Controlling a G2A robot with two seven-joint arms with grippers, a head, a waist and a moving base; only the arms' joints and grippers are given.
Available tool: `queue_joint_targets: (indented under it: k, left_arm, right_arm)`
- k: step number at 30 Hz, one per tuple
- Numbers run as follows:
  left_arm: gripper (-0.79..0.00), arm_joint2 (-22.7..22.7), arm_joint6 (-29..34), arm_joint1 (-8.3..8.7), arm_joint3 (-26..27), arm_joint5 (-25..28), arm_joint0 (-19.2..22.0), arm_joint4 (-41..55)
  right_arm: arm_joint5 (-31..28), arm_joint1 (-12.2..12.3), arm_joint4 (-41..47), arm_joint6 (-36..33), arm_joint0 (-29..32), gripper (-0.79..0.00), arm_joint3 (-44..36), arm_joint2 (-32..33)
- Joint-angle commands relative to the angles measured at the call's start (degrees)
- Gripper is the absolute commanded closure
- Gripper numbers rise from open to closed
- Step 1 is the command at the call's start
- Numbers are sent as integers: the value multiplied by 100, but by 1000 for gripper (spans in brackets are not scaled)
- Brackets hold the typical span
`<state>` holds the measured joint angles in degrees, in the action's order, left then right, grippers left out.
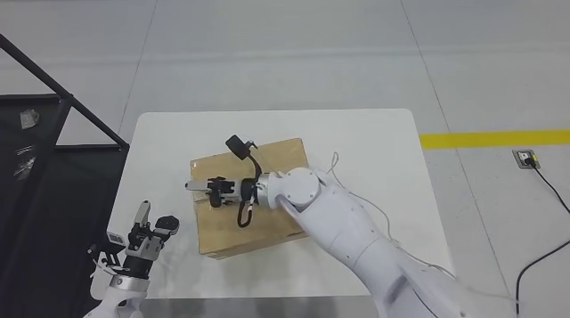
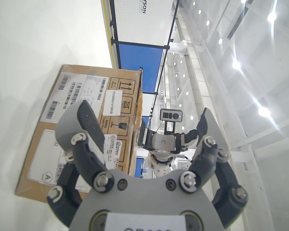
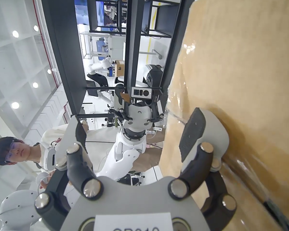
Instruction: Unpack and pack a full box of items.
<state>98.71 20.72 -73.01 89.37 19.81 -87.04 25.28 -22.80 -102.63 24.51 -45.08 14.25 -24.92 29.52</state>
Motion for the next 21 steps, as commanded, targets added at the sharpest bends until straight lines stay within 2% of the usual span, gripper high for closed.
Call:
queue_joint_targets:
  k: [1, 13, 21]
  left_arm:
    - [-785, -3, 6, 1, -1, -11, 3, -4]
    - [-785, 2, 74, 16, -59, -42, 60, -44]
    - [-785, -6, 79, 24, -118, -84, 118, -49]
  right_arm:
    - [-2, -76, -1, -57, -37, -785, 121, -1]
    - [-47, -362, 282, -185, -148, -785, 674, 245]
    - [-162, -453, 345, -985, -247, -785, 900, 365]
